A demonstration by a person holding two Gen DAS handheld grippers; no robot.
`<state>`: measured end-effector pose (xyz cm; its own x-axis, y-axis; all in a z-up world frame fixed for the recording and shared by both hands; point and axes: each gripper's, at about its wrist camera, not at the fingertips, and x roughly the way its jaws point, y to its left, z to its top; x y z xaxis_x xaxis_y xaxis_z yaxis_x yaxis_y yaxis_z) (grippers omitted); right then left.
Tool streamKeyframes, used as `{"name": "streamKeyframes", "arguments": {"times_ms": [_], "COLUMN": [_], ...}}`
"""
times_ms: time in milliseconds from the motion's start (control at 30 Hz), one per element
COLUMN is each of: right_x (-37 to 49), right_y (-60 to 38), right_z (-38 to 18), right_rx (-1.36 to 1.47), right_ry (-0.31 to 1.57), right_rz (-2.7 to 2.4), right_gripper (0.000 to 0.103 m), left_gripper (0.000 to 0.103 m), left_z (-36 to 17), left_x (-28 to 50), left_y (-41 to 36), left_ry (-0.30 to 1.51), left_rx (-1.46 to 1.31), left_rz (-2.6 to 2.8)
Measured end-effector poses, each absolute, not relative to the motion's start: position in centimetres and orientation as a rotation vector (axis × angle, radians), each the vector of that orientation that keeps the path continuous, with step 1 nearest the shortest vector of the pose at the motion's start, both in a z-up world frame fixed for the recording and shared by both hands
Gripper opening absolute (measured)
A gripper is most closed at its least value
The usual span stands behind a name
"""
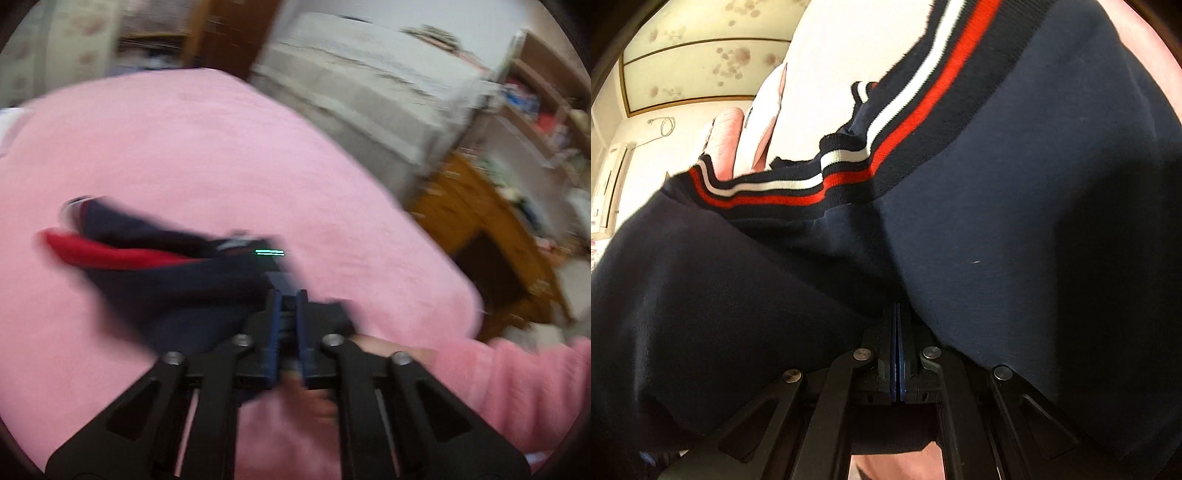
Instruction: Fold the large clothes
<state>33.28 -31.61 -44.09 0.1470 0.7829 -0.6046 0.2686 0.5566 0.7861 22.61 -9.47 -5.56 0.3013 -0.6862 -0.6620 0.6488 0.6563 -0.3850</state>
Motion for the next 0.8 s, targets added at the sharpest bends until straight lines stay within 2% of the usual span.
{"name": "streamKeyframes", "arguments": {"times_ms": [133,233,433,500,533,600,633,667,800], "right_x": [34.4,34.7,36.6,36.5,36.9,36.5,36.7,36.5,35.7], "right_y": [-31.1,-32.2,-34.2,-34.1,-33.8,-33.7,-33.6,-32.5,-30.8], "right_z": [-43.5,-42.9,-42.7,-43.0,-43.6,-43.6,-43.5,-43.5,-43.4], "right_rx": [0.812,0.775,0.815,0.802,0.800,0.793,0.789,0.787,0.801], "right_ry": [1.544,1.589,1.612,1.612,1.613,1.615,1.615,1.613,1.613], "right_rz": [0.543,0.560,0.599,0.592,0.581,0.563,0.552,0.542,0.484], "right_gripper": [0.000,0.000,0.000,0.000,0.000,0.000,0.000,0.000,0.000], "left_gripper": [0.004,0.004,0.006,0.012,0.018,0.043,0.061,0.065,0.065], "left_z": [-4.0,-4.5,-8.5,-9.8,-10.3,-11.7,-12.8,-13.8,-17.7], "left_x": [20.3,20.5,24.4,24.7,24.8,24.7,24.5,24.4,22.3], "left_y": [-13.6,-14.4,-6.5,-2.7,-1.2,2.7,4.5,5.7,9.9], "left_ry": [0.894,0.935,1.145,1.169,1.175,1.204,1.231,1.259,1.349], "left_rx": [0.042,0.085,-0.226,-0.339,-0.377,-0.480,-0.542,-0.589,-0.755], "left_rz": [-0.974,-0.847,-0.438,-0.292,-0.238,-0.143,-0.109,-0.089,-0.008]}}
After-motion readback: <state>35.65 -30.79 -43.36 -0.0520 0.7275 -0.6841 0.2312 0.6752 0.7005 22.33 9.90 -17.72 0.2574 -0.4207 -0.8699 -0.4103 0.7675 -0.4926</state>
